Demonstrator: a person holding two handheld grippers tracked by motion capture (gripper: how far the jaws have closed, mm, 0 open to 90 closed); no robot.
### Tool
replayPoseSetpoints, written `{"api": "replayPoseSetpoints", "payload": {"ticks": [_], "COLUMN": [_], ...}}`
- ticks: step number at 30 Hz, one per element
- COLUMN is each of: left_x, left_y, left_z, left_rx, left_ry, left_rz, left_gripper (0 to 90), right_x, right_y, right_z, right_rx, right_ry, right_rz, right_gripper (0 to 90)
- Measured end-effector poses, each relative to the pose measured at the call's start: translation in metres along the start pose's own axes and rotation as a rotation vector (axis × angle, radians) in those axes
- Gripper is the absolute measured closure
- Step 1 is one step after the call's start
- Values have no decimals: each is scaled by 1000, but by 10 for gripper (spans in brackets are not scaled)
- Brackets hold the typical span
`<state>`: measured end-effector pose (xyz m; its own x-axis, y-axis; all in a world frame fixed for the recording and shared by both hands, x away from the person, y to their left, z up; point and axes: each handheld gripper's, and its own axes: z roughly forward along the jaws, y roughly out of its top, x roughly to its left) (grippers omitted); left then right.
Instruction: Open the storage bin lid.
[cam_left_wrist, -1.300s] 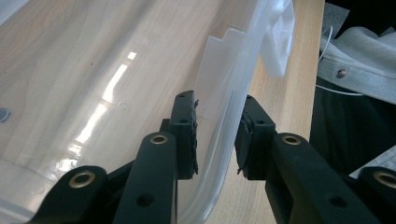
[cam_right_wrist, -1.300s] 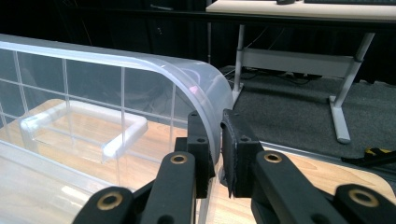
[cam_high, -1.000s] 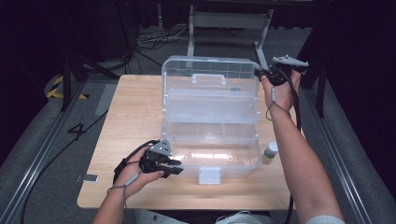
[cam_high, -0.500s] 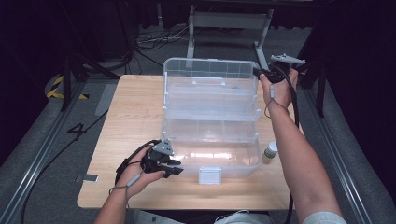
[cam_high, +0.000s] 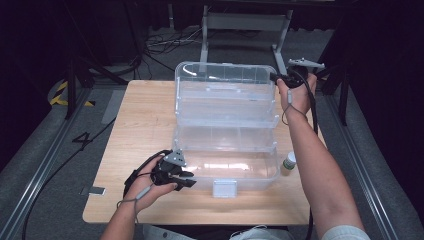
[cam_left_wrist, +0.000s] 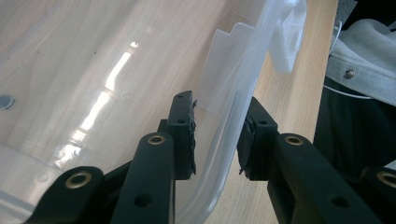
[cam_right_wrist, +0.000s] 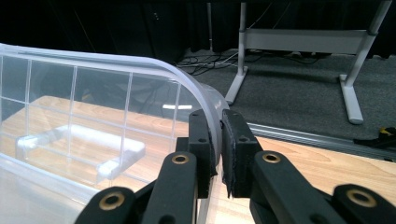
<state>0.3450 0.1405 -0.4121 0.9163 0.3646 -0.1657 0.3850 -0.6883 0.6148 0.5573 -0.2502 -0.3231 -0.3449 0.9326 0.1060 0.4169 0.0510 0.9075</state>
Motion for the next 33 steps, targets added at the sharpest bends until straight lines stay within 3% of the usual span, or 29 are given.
{"api": "replayPoseSetpoints", "payload": {"ticks": [33], "left_x": [0], "left_y": [0], "left_z": [0], "left_rx": [-2], "left_ry": [-1], "left_rz": [-4], "left_gripper": [703], "right_x": [-12], "right_y": [-8], "right_z": [32], "right_rx": [54], "right_ry": [8], "right_rz": [-2], "right_gripper": [850]}}
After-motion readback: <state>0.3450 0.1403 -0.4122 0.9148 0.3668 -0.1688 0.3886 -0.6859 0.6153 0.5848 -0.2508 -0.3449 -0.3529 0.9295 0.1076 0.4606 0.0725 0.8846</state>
